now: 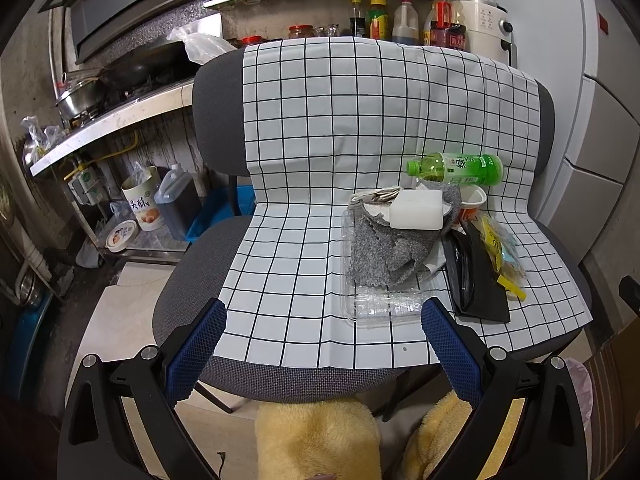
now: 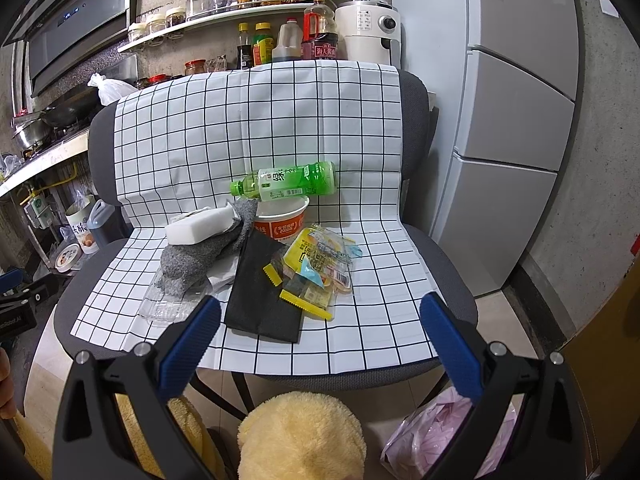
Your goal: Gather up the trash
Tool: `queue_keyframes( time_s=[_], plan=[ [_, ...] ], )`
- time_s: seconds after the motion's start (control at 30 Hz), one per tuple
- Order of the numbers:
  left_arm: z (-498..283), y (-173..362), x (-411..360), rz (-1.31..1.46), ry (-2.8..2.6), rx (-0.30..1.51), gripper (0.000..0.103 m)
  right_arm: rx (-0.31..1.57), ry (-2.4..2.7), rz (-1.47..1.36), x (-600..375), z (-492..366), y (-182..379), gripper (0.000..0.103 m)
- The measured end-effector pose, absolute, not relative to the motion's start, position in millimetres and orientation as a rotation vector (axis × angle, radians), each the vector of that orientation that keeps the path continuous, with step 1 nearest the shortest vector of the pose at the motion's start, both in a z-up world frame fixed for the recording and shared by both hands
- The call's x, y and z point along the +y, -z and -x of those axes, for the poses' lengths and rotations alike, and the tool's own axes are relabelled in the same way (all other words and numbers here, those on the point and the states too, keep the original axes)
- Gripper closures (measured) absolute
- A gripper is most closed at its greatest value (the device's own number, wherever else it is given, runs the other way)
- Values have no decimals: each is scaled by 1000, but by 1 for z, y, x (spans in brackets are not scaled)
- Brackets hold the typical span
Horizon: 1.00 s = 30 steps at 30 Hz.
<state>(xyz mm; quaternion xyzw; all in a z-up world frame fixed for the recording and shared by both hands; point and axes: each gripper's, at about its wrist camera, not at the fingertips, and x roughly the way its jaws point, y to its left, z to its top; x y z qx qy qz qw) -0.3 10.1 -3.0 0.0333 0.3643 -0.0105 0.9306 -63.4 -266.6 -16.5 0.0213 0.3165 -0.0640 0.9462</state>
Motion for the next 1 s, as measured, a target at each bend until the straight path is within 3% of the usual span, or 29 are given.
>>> queue_keyframes(
  time_s=[1.0],
  plan=[
    [1,2,11,-65,14,744,6,644,129,-44,-264,62,16,6]
  ],
)
